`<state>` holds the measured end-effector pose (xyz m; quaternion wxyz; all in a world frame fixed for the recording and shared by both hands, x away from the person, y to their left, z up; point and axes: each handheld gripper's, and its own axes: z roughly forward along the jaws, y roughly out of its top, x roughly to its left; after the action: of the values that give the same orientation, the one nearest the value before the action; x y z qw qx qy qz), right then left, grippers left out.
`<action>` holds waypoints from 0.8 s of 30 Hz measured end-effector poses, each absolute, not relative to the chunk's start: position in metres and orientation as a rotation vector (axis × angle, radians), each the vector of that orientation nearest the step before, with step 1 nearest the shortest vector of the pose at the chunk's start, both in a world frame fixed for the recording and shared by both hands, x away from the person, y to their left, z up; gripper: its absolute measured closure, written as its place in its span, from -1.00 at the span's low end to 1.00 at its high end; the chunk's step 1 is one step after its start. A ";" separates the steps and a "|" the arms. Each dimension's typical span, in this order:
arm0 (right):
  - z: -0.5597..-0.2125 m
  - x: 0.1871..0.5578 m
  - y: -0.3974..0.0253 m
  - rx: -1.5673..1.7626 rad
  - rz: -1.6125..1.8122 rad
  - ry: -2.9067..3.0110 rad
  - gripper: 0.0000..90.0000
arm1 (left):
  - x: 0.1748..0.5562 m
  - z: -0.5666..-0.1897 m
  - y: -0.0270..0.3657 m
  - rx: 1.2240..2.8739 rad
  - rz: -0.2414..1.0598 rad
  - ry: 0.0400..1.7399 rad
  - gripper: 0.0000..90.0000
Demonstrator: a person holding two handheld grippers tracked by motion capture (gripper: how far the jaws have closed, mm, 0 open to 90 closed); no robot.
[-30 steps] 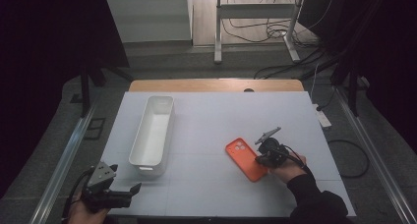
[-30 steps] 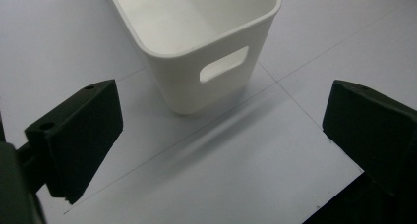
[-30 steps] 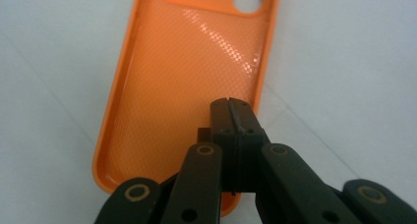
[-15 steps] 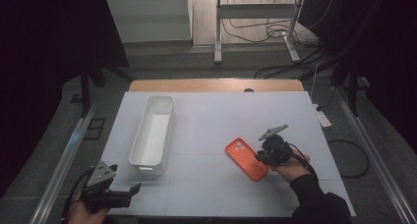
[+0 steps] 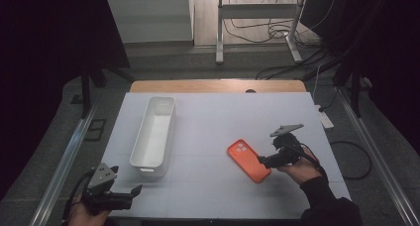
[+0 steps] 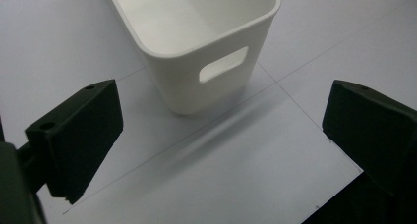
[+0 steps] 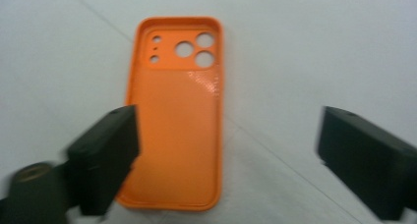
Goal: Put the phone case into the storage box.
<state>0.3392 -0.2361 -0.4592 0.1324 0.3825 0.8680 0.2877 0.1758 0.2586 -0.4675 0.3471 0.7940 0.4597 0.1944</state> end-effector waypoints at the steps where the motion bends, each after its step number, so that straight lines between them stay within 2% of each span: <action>1: -0.460 0.339 -0.237 1.113 0.838 2.502 -1.00 | 0.176 -0.468 0.259 2.057 0.504 1.192 -0.94; 8: -0.465 0.339 -0.248 1.085 0.823 2.512 -1.00 | 0.176 -0.468 0.258 2.062 0.506 1.190 -0.94; 24: -0.489 0.345 -0.241 1.121 0.787 2.551 -1.00 | 0.176 -0.468 0.258 2.067 0.509 1.183 -0.94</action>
<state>0.3446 -0.2410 -0.4887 0.1230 0.3842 0.8744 0.2697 0.1756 0.2579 -0.4677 0.3461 0.7963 0.4557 0.1961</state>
